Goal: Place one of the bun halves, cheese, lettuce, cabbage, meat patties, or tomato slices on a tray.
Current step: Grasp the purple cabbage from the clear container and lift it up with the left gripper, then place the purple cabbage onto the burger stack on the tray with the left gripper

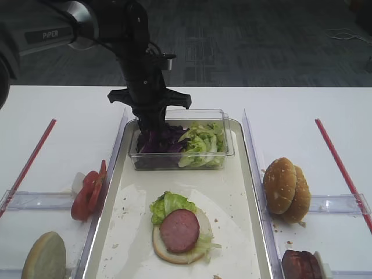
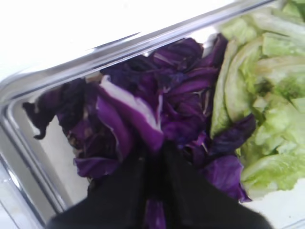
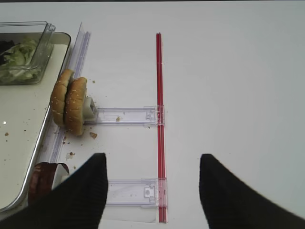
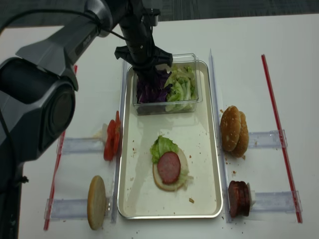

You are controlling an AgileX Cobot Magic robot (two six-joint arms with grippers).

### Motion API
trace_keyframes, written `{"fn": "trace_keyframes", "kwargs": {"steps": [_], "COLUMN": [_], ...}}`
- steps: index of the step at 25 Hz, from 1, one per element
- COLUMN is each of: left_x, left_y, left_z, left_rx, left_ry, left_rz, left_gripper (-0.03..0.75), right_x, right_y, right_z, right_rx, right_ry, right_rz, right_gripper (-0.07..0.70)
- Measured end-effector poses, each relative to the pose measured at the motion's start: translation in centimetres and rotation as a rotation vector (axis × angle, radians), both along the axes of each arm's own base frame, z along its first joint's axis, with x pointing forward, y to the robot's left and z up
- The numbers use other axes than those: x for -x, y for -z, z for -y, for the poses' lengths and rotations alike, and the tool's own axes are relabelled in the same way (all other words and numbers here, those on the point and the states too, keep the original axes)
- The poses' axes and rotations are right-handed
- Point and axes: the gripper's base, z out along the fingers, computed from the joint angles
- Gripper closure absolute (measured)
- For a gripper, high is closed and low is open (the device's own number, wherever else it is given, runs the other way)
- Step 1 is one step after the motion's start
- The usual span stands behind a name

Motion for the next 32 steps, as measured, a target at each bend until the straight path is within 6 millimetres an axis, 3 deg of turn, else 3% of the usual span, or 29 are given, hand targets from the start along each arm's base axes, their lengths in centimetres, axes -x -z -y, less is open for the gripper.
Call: {"fn": "trace_keyframes", "kwargs": {"steps": [8,16,21,32], "left_x": [0.4,0.9,3.1,8.0], "left_y": [-2.9,-3.4,-4.1,-5.4], "left_z": [-0.2,0.4,1.2,-1.4], "left_rx": [0.019,-0.003,-0.072,-0.112], "left_ry": [0.001,0.028,0.086,0.090], "left_rz": [0.055,0.076,0.083,0.012], "left_gripper": [0.647,0.648,0.648,0.648], "right_x": [0.0,0.0,0.0,0.0], "right_y": [0.0,0.0,0.0,0.0], "right_z": [0.0,0.0,0.0,0.0], "right_rx": [0.000,0.000,0.000,0.000], "right_ry": [0.000,0.000,0.000,0.000], "right_rz": [0.000,0.000,0.000,0.000], "right_gripper": [0.199,0.199,0.199,0.199]}}
